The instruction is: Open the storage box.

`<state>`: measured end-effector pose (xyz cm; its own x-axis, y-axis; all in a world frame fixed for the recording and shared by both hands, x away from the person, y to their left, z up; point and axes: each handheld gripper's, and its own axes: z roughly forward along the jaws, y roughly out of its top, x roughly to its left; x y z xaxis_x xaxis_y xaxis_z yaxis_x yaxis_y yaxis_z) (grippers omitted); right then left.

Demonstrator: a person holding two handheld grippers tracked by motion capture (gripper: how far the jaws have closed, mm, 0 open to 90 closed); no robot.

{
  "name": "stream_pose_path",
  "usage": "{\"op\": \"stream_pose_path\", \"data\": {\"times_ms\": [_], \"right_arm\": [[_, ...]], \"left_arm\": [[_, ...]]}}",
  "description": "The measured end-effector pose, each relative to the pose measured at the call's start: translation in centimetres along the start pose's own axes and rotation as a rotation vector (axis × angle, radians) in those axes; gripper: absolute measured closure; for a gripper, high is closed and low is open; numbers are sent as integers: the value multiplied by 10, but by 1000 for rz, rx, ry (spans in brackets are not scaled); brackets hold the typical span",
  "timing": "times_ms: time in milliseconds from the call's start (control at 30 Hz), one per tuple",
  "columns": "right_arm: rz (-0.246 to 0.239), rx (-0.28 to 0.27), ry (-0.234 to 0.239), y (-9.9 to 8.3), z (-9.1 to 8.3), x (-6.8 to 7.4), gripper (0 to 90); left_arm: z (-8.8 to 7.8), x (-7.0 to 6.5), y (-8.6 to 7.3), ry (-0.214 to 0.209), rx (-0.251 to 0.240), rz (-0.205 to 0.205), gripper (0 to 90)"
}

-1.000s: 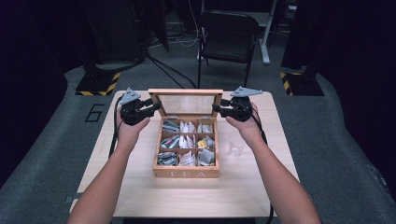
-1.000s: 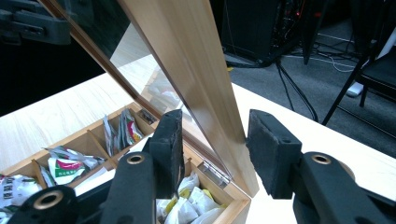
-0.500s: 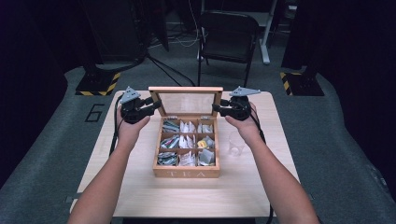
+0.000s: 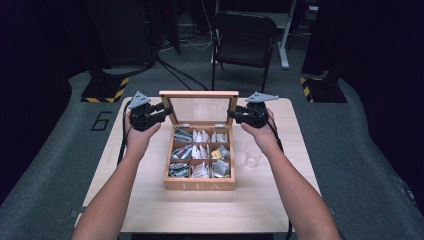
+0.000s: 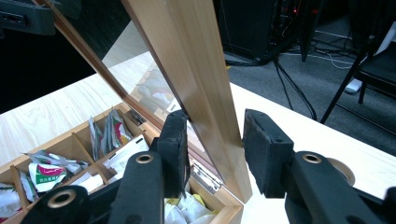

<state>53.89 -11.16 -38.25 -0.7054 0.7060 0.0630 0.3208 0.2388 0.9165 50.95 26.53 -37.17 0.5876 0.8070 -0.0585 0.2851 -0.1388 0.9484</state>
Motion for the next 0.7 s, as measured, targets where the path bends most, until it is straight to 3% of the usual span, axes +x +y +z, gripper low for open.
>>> {"op": "stream_pose_path", "data": {"times_ms": [133,300,400,700], "right_arm": [[10,16,5,3,1,-1,611],[-16,34,0,7,3,-3,621],[-9,32,-3,8,4,-3,623],[18,28,-3,10,7,-7,625]], "left_arm": [[2,1,1,2,-4,-3,611],[4,3,1,0,-10,-12,608],[4,4,2,-3,-22,-31,602],[7,7,-1,12,-10,-38,578]]}}
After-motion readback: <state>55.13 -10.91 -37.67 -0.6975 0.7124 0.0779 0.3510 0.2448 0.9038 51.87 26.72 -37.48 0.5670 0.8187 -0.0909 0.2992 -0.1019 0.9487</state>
